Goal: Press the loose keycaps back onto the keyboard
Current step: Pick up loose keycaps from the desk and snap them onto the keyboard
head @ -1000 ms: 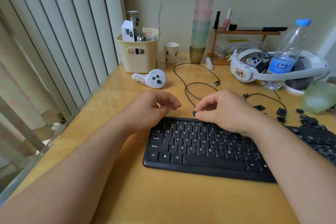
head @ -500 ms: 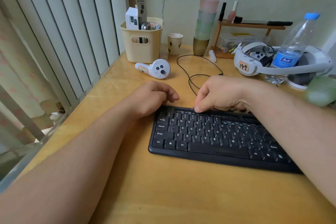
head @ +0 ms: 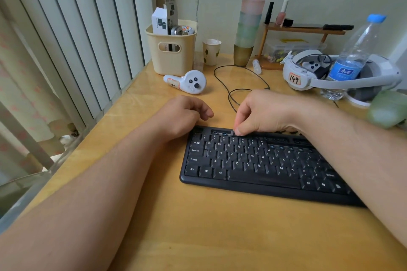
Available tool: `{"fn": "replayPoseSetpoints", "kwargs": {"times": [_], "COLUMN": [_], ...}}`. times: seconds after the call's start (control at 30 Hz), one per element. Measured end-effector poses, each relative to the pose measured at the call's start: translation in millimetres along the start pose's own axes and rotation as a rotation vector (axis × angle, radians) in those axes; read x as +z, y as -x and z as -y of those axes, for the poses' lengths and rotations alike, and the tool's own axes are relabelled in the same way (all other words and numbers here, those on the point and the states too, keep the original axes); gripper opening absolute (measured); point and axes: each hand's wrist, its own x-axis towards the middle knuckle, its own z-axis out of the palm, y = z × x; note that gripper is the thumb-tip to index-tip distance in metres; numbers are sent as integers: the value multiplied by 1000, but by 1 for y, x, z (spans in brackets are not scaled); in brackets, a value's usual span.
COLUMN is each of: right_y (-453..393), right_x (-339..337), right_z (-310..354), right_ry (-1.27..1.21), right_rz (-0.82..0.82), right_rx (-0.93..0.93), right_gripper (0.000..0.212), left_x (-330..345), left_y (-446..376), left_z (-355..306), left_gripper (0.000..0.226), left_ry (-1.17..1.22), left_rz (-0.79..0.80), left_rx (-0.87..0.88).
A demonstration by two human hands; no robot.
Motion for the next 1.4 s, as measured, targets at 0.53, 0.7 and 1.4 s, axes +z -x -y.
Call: {"fn": "replayPoseSetpoints", "kwargs": {"times": [0.53,0.7,1.4], "right_y": [1,1,26], "right_x": [6,8,-4], "right_z": [-3,-3,-37], "right_ry": [-20,-129,-189], "right_rz": [-74,-65,-148], "right_rx": [-12,17,-101], "right_gripper": [10,9,10], "left_x": [24,25,25], "left_y": [8,7,3], "left_z": [-28,-29,-28], "left_gripper": [22,17,6], "left_ry": [-142,-110,149], "left_rz": [71,78,97], "left_rx": [60,21,-118]}}
